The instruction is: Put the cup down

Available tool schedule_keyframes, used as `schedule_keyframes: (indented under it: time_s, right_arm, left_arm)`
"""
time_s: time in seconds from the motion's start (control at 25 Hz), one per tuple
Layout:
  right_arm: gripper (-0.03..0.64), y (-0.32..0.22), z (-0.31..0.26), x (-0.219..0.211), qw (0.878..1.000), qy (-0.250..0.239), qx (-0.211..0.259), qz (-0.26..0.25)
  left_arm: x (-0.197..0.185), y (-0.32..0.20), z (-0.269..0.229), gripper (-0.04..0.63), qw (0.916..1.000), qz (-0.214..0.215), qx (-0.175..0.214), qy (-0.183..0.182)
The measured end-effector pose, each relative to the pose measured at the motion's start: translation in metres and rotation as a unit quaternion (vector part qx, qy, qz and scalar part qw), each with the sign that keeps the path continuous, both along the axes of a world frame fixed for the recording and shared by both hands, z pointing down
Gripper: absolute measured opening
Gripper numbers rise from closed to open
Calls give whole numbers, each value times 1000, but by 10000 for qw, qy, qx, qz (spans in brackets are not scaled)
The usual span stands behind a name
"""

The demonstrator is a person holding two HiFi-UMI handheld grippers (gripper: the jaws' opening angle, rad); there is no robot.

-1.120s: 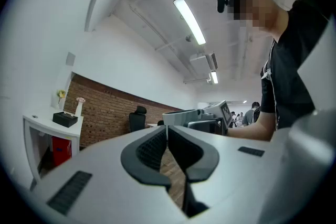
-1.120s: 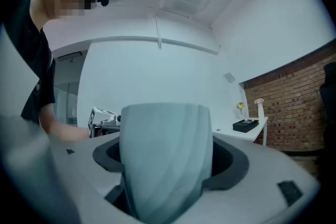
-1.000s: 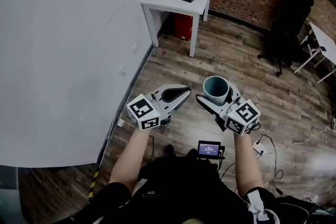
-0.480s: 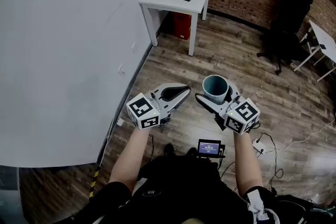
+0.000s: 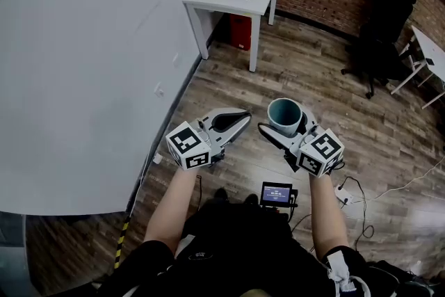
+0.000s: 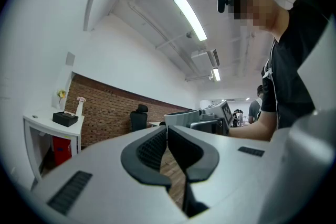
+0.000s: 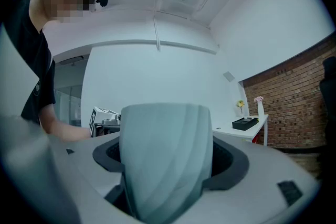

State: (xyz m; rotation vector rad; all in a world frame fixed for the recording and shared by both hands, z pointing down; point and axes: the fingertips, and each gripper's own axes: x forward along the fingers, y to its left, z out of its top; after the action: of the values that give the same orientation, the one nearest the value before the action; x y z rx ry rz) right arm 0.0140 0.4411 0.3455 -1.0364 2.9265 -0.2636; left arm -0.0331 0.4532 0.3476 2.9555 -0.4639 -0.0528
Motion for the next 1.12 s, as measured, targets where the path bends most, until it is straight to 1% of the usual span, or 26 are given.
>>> schedule_keyframes:
  time_s: [0.32,0.6,0.88,1.12]
  right_arm:
    - [402,-4,14,20,9999,24,-101,-129]
    - [402,-18,21,28,9997,5,-138,-179]
    - [402,-53,37,30,9996,43,-247,-148]
    - [402,-100,40,29,9997,33,-226,-59]
  left_arm:
    - [14,-4,16,8,9996,-248,-95,-39]
    - [24,-17,20,8,9996,-255,-100,-43]
    - [22,-56,34,8,9995,-271,-165,-28]
    - [22,-105,37,8,9998,-171,-96,-34]
